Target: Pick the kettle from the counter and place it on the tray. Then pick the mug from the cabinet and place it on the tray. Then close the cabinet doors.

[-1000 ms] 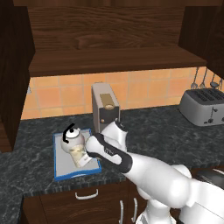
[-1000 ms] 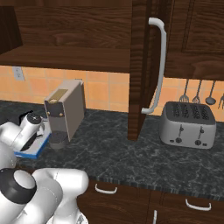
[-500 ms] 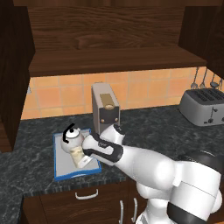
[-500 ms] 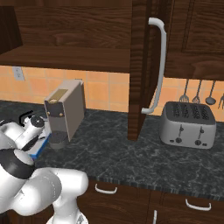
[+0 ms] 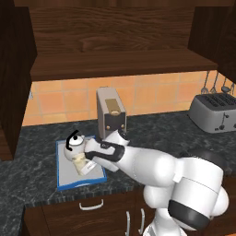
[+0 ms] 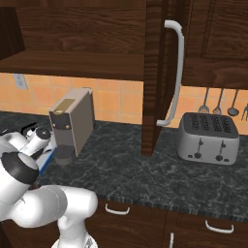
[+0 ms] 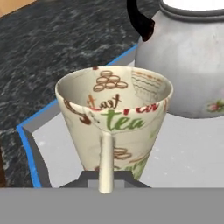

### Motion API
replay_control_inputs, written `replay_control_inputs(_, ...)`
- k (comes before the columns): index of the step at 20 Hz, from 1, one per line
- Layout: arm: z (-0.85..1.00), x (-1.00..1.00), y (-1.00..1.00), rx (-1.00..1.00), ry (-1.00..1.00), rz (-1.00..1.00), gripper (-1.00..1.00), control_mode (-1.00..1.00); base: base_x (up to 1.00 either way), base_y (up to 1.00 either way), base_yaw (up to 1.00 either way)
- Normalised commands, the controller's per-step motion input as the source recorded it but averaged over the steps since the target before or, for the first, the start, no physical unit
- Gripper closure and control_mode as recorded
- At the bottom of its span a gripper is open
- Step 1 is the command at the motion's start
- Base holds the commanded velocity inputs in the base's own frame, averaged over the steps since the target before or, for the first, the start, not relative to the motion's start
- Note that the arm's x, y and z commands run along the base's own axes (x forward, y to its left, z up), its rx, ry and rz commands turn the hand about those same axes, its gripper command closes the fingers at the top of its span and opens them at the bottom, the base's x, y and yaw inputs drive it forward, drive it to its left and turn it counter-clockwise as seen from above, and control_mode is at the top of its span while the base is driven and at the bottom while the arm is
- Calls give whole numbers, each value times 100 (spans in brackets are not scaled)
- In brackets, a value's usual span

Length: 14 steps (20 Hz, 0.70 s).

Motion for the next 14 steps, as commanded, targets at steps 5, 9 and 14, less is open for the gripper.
replay_control_inputs(5, -26, -10, -5, -1, -6, 0, -100, -100, 0, 0, 0)
replay_control_inputs(9, -30, -17, -12, -1, -10, 0, -100, -100, 0, 0, 0)
replay_control_inputs(14, -10, -9, -19, 0, -9, 0, -100, -100, 0, 0, 0)
